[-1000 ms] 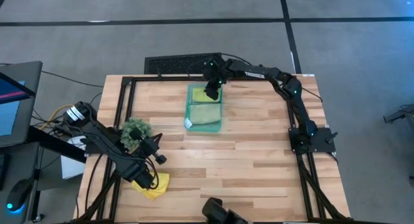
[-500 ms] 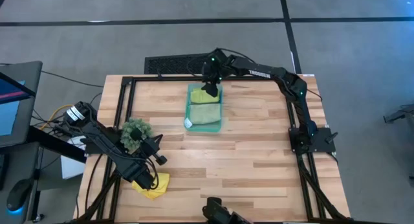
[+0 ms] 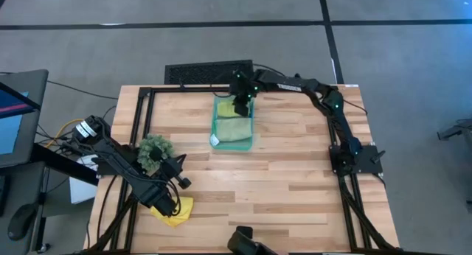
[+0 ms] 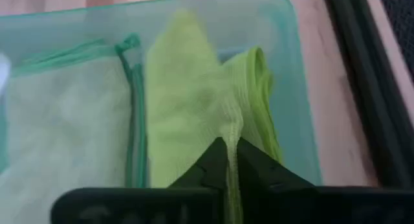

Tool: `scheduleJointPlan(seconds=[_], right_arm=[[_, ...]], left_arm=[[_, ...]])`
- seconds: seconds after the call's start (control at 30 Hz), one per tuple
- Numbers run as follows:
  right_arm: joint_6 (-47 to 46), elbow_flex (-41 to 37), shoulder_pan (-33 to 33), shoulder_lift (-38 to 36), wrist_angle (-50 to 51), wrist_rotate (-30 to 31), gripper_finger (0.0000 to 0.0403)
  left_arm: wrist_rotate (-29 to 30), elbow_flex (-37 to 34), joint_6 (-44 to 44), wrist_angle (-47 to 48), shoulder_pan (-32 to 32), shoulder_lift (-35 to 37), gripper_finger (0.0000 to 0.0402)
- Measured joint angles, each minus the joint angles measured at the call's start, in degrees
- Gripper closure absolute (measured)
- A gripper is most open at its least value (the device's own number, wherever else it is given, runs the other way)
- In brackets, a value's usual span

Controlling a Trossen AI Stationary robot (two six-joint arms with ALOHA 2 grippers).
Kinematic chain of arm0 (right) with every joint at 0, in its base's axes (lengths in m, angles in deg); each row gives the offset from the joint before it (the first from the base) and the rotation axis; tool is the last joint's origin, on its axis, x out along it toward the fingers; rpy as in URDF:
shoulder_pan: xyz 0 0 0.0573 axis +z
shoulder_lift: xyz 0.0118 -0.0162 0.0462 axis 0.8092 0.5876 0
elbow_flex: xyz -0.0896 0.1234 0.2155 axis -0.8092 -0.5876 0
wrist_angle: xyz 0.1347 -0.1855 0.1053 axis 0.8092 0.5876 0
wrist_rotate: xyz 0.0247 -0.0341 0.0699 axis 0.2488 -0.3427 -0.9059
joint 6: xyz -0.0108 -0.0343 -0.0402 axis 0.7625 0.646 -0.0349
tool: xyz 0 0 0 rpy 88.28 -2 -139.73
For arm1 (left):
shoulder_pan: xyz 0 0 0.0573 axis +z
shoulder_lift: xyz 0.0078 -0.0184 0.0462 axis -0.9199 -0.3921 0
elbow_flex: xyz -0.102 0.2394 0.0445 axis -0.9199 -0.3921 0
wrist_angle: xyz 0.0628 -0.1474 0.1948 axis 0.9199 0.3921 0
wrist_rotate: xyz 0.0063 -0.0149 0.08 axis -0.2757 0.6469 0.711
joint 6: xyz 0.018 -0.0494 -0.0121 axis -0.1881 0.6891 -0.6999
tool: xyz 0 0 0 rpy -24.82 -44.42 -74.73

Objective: Fold microfiber towels
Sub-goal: Stack the folded light green microfiber cloth on top of the folded blue microfiber cloth in the green bin, then fold the yellow microfiber cloth

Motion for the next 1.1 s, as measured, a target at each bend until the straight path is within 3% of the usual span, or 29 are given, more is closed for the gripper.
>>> scheduleJointPlan(seconds=[0.13,0.27,0.37,0.57,0.73,0.87,1.1], right_arm=[[-0.03,0.49,-0.21,-3.28,0.91,-0.01,0.0371],[-1.75,0.32,-0.14,-6.94,0.97,-2.02,0.0360],[-3.09,-0.41,-0.14,-7.48,0.91,-4.65,0.0327],[-4.90,-3.33,-0.08,-4.88,-3.62,-4.58,0.0235],[-4.31,-3.60,-0.08,-2.15,-5.37,-2.81,0.0186],[-1.63,-3.59,-0.18,-2.05,-8.24,1.16,0.0177],[1.10,-1.78,-1.06,-4.17,-7.80,1.51,0.0191]], left_arm=[[-2.37,0.05,-0.02,-0.42,0.00,-0.02,0.0401],[-6.30,0.99,-0.49,-0.48,0.00,-0.02,0.0401],[-9.02,2.10,-2.81,-1.87,0.00,-0.02,0.0401],[-10.07,2.93,-7.60,-6.58,0.00,0.00,0.0401],[-11.00,2.81,-7.16,-7.65,0.00,0.00,0.0401],[-8.94,1.74,-7.02,-9.62,0.00,0.00,0.0401],[-6.24,1.16,-7.41,-12.02,0.09,-0.02,0.0401]])
